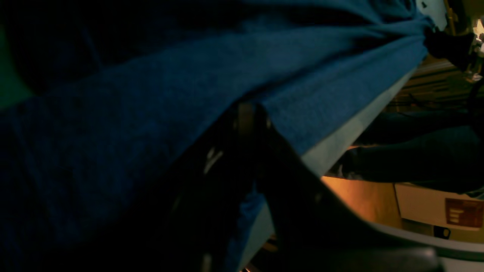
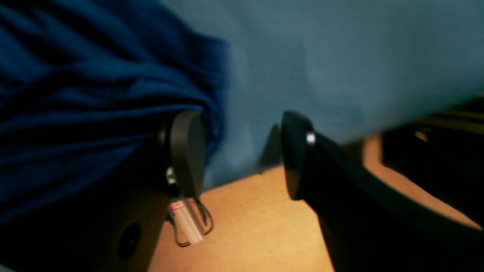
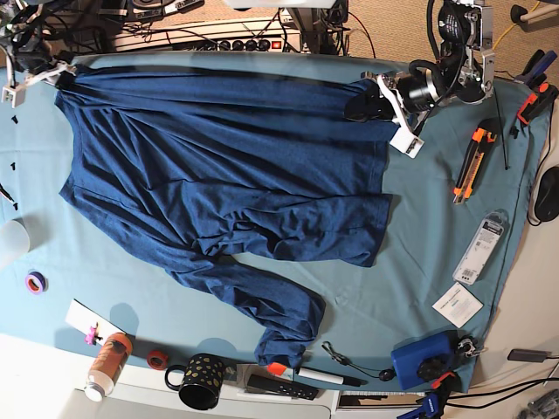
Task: Layout the t-shirt on the table in an organized manner, then fold the t-shirt properly
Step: 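Release the shirt with both grippers and raise them, then move the left gripper down to the shirt's side and the right gripper inward, then grasp the shirt's collar edge with the right gripper and its side with the left, then pull the collar edge with the right gripper away from the left gripper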
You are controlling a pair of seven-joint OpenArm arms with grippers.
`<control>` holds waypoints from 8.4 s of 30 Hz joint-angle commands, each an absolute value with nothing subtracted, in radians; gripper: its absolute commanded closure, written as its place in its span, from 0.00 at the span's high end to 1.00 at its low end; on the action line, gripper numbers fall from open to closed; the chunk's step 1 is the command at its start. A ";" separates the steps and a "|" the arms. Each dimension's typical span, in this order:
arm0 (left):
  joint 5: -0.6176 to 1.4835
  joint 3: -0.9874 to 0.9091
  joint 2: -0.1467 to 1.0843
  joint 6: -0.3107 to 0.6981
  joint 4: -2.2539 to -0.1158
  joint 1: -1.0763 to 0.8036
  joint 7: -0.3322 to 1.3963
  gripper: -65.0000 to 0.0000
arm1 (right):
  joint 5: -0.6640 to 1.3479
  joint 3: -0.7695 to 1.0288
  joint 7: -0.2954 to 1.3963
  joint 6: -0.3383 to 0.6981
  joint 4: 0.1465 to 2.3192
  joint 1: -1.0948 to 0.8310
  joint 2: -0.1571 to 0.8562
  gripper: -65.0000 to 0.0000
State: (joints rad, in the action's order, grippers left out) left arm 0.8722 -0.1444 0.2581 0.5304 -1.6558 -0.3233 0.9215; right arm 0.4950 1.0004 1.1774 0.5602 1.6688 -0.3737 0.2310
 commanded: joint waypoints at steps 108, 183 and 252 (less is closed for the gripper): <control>0.763 0.017 0.252 0.577 -1.029 0.515 0.829 0.00 | 0.663 0.535 1.100 0.698 1.680 -0.083 0.074 0.47; 0.385 0.017 0.156 0.288 -1.029 0.618 0.553 0.00 | 0.638 0.536 1.122 0.698 1.680 -0.189 0.075 0.47; 0.381 0.017 0.155 0.290 -1.029 0.507 0.498 0.14 | 0.322 0.258 0.863 0.672 1.045 0.357 0.410 0.59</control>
